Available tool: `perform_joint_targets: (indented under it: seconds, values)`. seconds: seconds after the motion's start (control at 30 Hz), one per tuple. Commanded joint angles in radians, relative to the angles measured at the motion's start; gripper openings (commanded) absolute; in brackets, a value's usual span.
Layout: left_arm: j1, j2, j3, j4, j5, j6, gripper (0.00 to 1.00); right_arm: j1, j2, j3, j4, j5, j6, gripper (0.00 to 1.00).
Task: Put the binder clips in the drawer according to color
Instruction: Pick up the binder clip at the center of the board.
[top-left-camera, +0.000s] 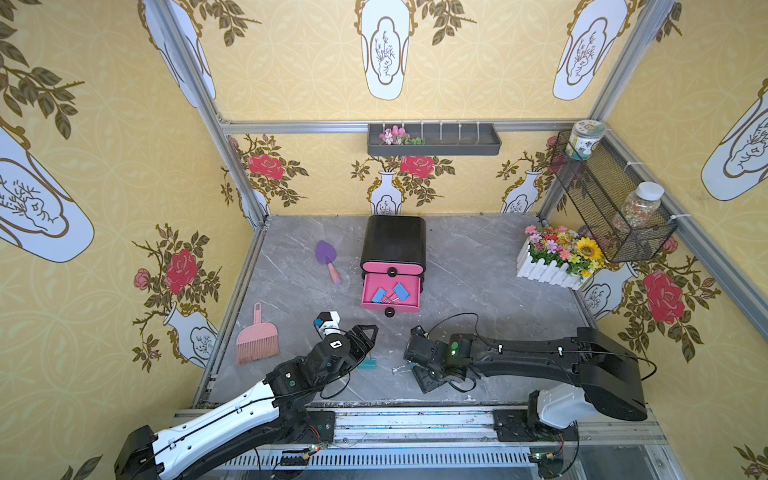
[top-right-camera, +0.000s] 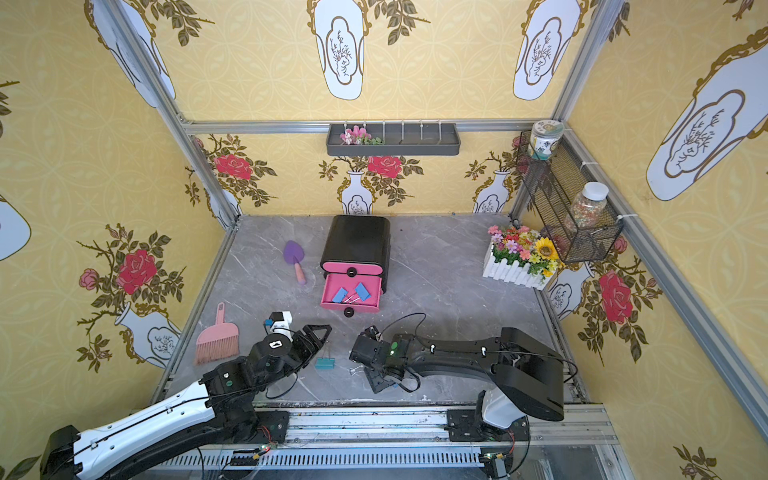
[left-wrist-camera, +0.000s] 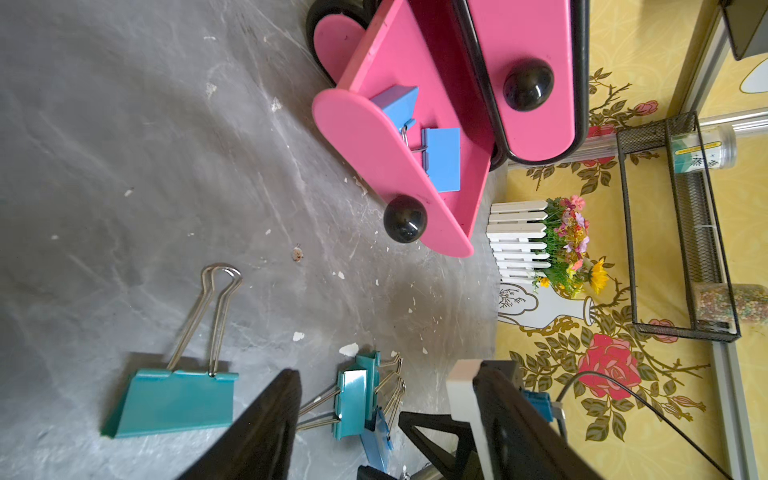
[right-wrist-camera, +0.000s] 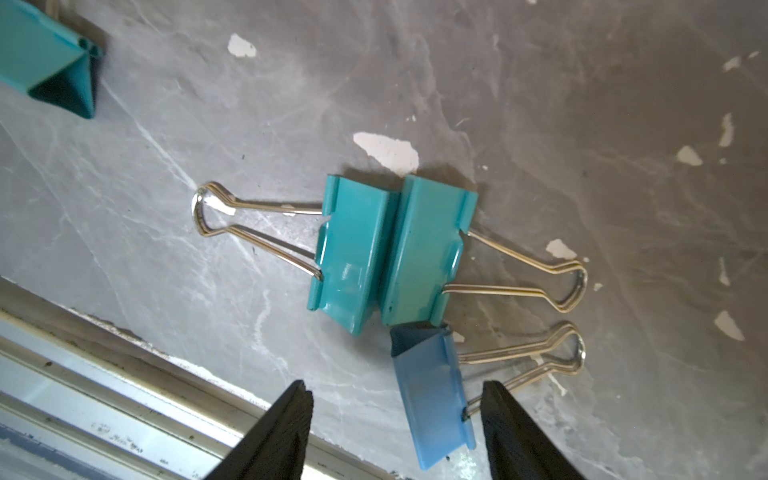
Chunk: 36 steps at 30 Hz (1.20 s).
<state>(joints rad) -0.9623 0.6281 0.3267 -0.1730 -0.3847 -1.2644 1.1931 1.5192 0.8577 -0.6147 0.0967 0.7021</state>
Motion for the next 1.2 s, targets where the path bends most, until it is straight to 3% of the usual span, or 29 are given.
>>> perform_joint_targets:
  seconds: [0.0, 0.47, 0.83, 1.17]
  values:
    - [0.001, 0.004, -0.007, 0.013, 0.004, -0.001, 0.73, 0.002, 0.007, -0.015, 0.026, -0.003, 0.009, 0.67]
    - [0.000, 0.031, -0.003, 0.027, 0.009, -0.004, 0.73, -0.017, 0.016, -0.056, 0.056, 0.001, -0.002, 0.60]
    - [0.000, 0.043, -0.004, 0.041, 0.012, -0.005, 0.73, -0.018, 0.003, -0.074, 0.040, 0.005, 0.002, 0.44]
    - [0.001, 0.048, -0.004, 0.052, 0.013, -0.003, 0.73, -0.018, -0.114, -0.037, -0.088, 0.076, 0.011, 0.38]
